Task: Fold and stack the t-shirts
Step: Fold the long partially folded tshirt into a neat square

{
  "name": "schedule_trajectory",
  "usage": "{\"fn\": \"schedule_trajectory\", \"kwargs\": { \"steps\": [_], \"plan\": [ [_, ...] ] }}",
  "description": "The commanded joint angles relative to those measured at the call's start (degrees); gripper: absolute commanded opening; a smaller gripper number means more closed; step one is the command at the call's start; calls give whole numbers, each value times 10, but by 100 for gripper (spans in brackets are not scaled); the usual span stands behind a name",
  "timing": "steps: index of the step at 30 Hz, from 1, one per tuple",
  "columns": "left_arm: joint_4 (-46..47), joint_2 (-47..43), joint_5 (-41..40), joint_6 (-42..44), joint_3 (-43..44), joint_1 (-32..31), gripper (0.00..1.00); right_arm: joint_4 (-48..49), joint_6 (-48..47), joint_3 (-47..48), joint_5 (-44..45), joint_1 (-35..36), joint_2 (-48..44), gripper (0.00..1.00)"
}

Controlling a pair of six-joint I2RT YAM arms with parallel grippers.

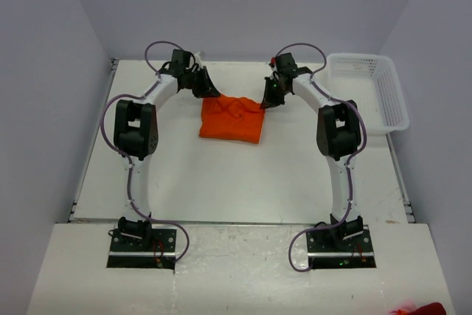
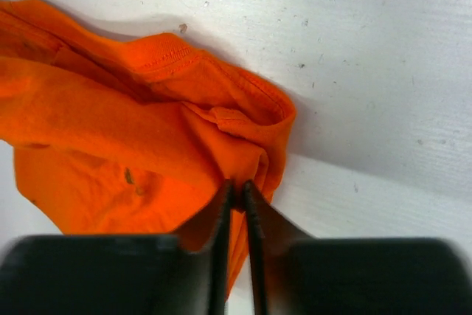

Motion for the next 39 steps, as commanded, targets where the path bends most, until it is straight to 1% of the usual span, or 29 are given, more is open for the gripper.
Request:
{"fn": "schedule_trajectory", "kwargs": {
  "steps": [1, 4, 9, 10, 12, 16, 20, 24, 27, 28, 29, 30, 31, 32, 33, 34, 35, 36, 37, 38, 39],
  "plan": [
    [10, -30, 0, 8, -9, 0, 0, 5, -5, 26, -14, 2, -28, 0],
    [15, -51, -10, 9, -38, -1, 0, 4, -18, 22, -10, 2, -31, 0],
    [52, -148, -34, 11, -139, -4, 0, 16, -26, -18, -7, 9, -78, 0],
    [54, -171, -36, 13, -146, -4, 0, 16, -28, -24, -3, 14, -86, 0],
    [52, -192, -39, 17, -161, -4, 0, 22, -30, -47, 0, 18, -104, 0],
    [43, -228, -40, 18, -162, -4, 0, 31, -27, -78, 0, 28, -150, 0],
    [28, -231, -55, 23, -144, -4, 0, 13, -28, -62, -1, 29, -152, 0],
    [21, -211, -80, 16, -120, -1, 0, -26, -34, 7, -5, 30, -114, 0],
    [29, -158, -80, 10, -88, -1, 0, -47, -34, 66, 11, 29, -68, 0],
    [17, -138, -82, 10, -73, -1, 0, -56, -34, 85, 13, 29, -54, 0],
    [17, -99, -77, 12, -41, 0, 4, -59, -34, 112, 11, 28, -31, 0],
    [11, -80, -82, 20, -23, -1, 6, -59, -36, 124, 6, 28, -20, 0],
    [3, -42, -89, 21, -6, -1, 8, -59, -42, 150, -2, 27, -7, 0],
    [-1, -25, -93, 23, 22, 0, 11, -77, -45, 174, 1, 25, 8, 3],
    [11, -14, -103, 28, 29, -1, 14, -86, -49, 192, 13, 24, 40, 5],
    [26, 2, -117, 32, 32, -1, 29, -89, -51, 204, 27, 23, 45, 22],
    [37, 10, -107, 40, 39, 1, 43, -80, -53, 196, 39, 23, 41, 35],
    [41, 19, -102, 47, 47, 3, 74, -63, -52, 180, 47, 24, 28, 47],
    [46, 14, -118, 54, 43, -2, 86, -38, -52, 119, 55, 25, 8, 67],
    [57, 6, -146, 81, 37, -4, 99, 3, -53, 86, 73, 27, -13, 82],
    [60, -4, -162, 87, 31, -4, 100, 28, -50, 53, 85, 27, -38, 87]
  ]
}}
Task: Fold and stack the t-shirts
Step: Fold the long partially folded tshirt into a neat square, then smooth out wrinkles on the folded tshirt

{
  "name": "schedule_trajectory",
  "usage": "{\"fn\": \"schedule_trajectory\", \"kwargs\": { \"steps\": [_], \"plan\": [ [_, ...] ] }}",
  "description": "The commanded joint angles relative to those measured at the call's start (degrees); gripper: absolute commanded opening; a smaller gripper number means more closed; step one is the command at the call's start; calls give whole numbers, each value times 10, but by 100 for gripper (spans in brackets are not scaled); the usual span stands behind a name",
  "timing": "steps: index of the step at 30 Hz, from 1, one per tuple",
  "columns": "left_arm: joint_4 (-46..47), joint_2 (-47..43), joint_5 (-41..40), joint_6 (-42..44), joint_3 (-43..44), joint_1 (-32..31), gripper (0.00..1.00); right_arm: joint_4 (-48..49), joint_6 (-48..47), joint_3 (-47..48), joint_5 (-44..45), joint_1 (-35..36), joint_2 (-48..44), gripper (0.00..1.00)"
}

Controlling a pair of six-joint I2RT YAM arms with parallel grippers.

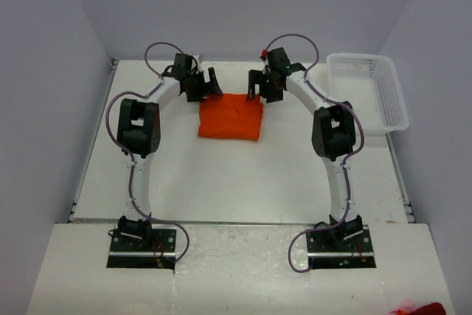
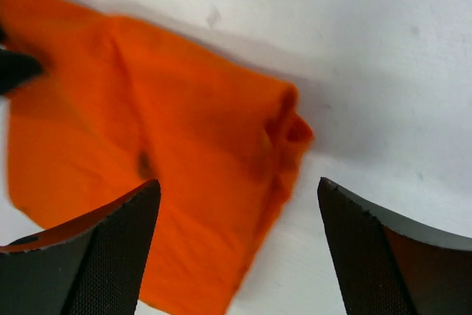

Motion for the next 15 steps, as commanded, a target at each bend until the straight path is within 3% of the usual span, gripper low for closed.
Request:
{"fn": "schedule_trajectory", "kwargs": {
  "steps": [1, 7, 12, 13, 14, 15],
  "plan": [
    [59, -77, -67, 46, -28, -5, 100, 79, -9, -111, 50, -2, -113, 88],
    [159, -277, -265, 55, -205, -49, 100, 83, -15, -168, 79, 2, -183, 88],
    [114, -300, -260, 53, -204, -75, 100, 97, -2, -224, 58, 7, -214, 87],
    [115, -299, -203, 50, -205, -73, 100, 106, 1, -233, 41, 7, -219, 84],
    [121, -288, -173, 50, -206, -73, 100, 120, 10, -246, 17, 6, -222, 77],
    [126, -281, -148, 48, -211, -72, 94, 126, 17, -260, -14, 6, -223, 18]
  ]
}}
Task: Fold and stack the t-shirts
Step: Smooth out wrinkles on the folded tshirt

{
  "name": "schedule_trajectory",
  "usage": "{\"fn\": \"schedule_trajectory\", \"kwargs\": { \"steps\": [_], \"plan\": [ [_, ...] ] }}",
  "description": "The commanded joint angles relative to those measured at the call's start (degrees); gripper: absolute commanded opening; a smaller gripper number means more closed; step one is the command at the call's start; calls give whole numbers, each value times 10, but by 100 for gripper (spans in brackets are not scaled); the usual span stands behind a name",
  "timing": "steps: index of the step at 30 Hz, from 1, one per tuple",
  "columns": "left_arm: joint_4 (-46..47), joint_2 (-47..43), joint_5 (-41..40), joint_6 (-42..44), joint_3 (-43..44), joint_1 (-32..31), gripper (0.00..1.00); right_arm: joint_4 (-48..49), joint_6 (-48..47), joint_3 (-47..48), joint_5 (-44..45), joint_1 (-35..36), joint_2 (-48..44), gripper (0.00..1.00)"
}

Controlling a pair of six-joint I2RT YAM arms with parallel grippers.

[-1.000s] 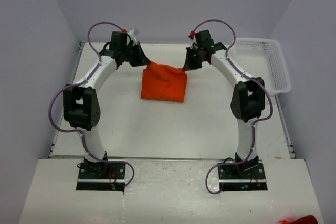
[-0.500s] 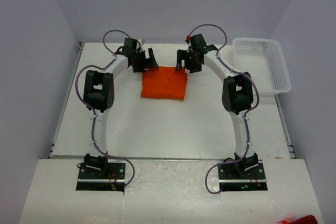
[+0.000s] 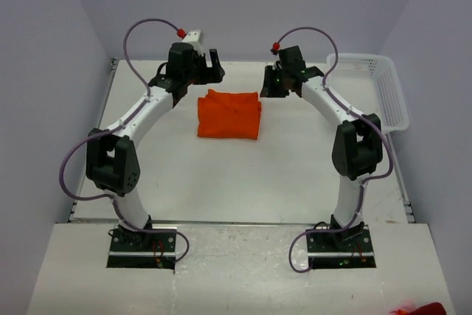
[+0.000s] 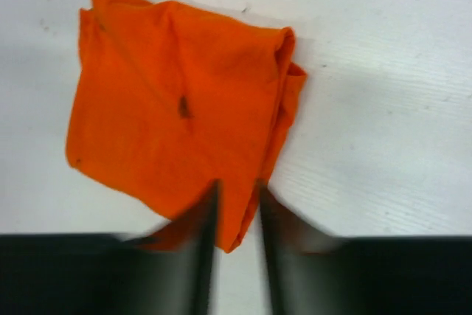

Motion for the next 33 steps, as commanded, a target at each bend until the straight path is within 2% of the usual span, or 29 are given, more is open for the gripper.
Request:
{"fn": "schedule_trajectory", "kwargs": {
  "steps": [1, 2, 3, 4, 6, 11, 15, 18, 21, 27, 33],
  "plan": [
    [6, 42, 92, 0, -11, 9, 78, 36, 28, -35, -108, 3, -5, 0],
    [-5, 66, 106, -5, -6, 10, 41, 47, 43, -40, -139, 5, -2, 0],
    [-12, 81, 126, -10, 7, 14, 16, 56, 52, -46, -178, 5, 4, 0],
    [-21, 95, 143, -26, 16, 18, 0, 69, 63, -48, -231, 5, 9, 0],
    [-27, 129, 171, -37, 26, 31, 0, 93, 89, -60, -282, 6, 20, 0],
    [34, 158, 248, -62, 15, 57, 0, 121, 131, -39, -396, 5, 63, 0],
    [73, 179, 298, -84, 16, 79, 0, 132, 171, -3, -464, 4, 114, 0],
    [92, 199, 318, -98, 17, 88, 0, 155, 214, 8, -483, 4, 139, 0],
    [100, 216, 329, -106, 16, 94, 0, 148, 238, 9, -475, 4, 153, 0],
    [135, 234, 338, -128, -10, 94, 0, 106, 263, -13, -403, 4, 154, 0],
    [107, 223, 297, -117, -49, 96, 0, 94, 272, -61, -358, 5, 147, 0]
  ]
}}
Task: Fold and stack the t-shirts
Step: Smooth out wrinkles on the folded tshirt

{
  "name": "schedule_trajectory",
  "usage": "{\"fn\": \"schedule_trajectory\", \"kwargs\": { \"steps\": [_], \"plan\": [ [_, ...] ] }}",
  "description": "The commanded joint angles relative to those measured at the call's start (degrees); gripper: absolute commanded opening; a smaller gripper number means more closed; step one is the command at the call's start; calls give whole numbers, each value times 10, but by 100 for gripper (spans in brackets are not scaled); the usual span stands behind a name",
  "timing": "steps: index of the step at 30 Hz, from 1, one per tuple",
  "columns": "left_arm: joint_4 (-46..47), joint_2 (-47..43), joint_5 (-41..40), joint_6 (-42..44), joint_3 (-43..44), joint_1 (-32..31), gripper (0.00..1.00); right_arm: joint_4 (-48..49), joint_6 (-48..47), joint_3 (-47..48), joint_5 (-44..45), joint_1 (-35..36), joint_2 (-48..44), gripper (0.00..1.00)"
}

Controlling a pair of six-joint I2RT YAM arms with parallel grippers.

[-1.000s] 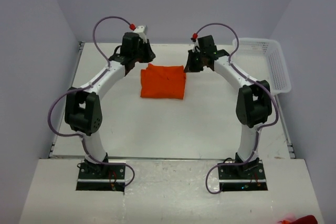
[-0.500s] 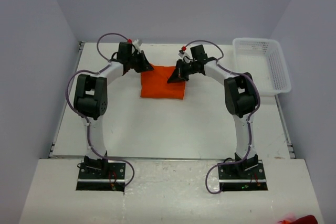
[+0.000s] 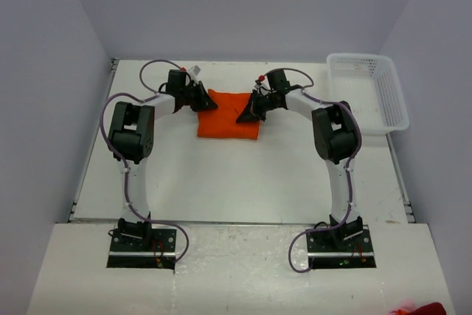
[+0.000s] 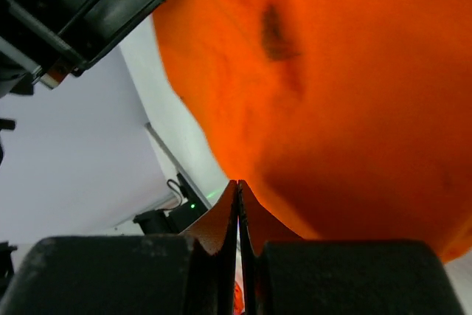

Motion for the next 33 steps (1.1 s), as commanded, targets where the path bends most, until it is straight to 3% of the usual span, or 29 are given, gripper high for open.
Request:
{"fn": "schedule_trajectory", "kwargs": {
  "steps": [1, 7, 15, 23, 28, 33],
  "plan": [
    [-33, -15, -39, 11, -17, 5, 0, -19, 19, -36, 41, 1, -15, 0],
    [-64, -51, -83, 29, -36, 15, 0, 56, 61, -143, 64, 2, -54, 0],
    [-91, -68, -99, 42, -34, 19, 0, 52, 68, -198, 78, 5, -84, 0],
    [-68, -128, -87, 28, -82, 18, 0, -10, -126, -133, 117, 22, -112, 0],
    [-65, -210, -93, 22, -102, 10, 0, -25, -149, -120, 126, 21, -152, 0],
    [-69, -251, -69, 21, -115, -13, 0, -67, -156, -54, 122, 19, -133, 0]
  ]
}}
